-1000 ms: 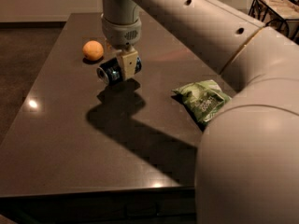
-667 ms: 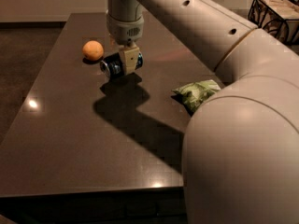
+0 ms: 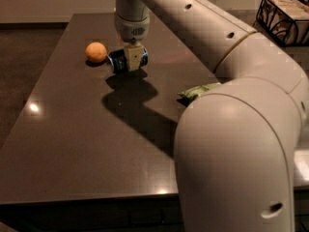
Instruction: Move pepsi can near orange
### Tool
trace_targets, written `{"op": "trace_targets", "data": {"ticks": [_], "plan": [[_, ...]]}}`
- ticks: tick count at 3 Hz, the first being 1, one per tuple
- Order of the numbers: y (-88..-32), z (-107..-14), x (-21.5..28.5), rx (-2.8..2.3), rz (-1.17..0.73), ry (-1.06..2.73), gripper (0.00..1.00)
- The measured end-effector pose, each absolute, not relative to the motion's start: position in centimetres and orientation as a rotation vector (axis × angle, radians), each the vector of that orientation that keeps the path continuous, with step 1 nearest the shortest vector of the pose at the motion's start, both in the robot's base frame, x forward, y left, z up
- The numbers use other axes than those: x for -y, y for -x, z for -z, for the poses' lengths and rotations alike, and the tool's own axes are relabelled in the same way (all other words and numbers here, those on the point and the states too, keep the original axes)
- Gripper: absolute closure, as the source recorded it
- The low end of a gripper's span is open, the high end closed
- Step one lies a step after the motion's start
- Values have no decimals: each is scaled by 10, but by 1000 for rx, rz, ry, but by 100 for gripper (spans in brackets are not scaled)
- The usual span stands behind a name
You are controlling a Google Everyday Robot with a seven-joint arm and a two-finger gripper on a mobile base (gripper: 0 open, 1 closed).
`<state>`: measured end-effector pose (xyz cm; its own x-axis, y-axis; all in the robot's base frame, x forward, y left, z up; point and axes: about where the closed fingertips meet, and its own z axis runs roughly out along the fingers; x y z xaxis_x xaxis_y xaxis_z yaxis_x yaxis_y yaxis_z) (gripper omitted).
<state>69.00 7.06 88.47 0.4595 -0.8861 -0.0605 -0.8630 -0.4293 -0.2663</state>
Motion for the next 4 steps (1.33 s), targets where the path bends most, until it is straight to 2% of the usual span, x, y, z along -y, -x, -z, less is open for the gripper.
{"op": "trace_targets", "data": {"ticks": [2,3,4], "plan": [[-719,-872,-83,-1519,168,2488,100],[-729,-866,-90,-1513,164,2521,82],[-736,-861,-97,-1490,144,2534,59]]}}
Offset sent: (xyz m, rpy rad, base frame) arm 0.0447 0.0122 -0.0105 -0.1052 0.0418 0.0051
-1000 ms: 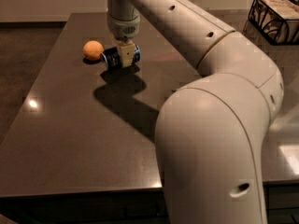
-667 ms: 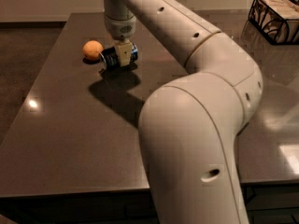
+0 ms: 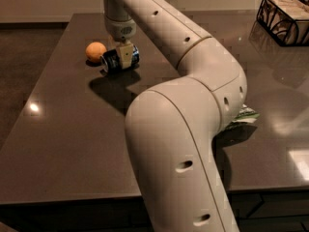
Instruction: Move pepsi can near orange
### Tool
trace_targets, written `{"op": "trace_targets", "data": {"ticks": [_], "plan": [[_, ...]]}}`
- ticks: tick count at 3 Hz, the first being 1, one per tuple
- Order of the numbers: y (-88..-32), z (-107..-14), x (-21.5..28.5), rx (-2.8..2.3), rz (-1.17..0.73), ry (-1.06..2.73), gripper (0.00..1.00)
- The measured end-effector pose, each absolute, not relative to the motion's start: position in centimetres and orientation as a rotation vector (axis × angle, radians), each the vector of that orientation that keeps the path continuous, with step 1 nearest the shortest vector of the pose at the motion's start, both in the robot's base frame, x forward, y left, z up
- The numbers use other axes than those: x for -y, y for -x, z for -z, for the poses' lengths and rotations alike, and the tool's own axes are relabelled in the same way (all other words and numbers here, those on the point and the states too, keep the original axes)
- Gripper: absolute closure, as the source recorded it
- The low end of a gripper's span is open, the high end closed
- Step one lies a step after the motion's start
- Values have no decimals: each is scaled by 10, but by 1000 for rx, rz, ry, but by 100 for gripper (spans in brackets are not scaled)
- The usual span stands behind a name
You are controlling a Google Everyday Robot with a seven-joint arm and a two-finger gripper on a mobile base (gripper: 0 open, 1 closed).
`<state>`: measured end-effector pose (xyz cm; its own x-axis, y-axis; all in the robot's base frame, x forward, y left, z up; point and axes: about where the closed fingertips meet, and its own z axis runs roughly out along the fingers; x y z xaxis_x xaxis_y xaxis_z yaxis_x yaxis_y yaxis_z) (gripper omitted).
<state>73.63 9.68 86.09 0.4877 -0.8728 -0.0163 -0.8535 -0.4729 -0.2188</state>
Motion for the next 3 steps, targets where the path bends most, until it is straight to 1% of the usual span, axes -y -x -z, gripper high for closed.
{"op": "trace_targets", "data": {"ticks": [2,3], "plan": [[-744,-857,-105,-1456,135,2515,13],[-748,-855,-108,-1448,141,2504,0]]}}
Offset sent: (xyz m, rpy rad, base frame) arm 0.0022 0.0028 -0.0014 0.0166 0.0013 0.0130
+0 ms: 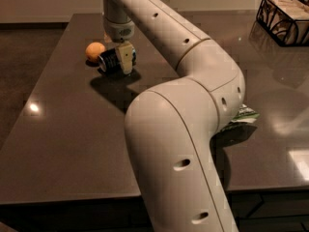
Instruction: Move pepsi can near orange
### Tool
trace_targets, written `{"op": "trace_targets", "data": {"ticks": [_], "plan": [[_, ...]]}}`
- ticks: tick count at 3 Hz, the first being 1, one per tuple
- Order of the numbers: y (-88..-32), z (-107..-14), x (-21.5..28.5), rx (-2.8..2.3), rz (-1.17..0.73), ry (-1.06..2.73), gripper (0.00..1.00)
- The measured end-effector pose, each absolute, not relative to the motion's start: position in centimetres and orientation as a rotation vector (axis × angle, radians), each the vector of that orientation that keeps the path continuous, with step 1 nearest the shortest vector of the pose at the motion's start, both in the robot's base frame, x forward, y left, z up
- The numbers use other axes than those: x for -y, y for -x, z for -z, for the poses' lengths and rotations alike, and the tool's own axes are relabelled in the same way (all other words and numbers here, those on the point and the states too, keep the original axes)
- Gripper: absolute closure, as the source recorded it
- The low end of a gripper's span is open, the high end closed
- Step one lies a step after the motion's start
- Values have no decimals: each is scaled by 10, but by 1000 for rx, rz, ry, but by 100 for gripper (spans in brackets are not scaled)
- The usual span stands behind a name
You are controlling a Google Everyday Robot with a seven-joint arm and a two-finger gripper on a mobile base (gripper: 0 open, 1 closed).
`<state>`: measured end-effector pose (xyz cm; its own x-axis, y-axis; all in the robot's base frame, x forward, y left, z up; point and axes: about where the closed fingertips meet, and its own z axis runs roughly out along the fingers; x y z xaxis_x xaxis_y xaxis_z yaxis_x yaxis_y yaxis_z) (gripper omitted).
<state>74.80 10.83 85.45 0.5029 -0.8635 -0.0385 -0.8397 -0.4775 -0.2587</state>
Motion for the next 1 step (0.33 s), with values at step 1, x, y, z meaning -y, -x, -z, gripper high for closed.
{"op": "trace_targets", "data": {"ticks": [1], "plan": [[-749,-854,-109,-1447,142,2502,0]]}}
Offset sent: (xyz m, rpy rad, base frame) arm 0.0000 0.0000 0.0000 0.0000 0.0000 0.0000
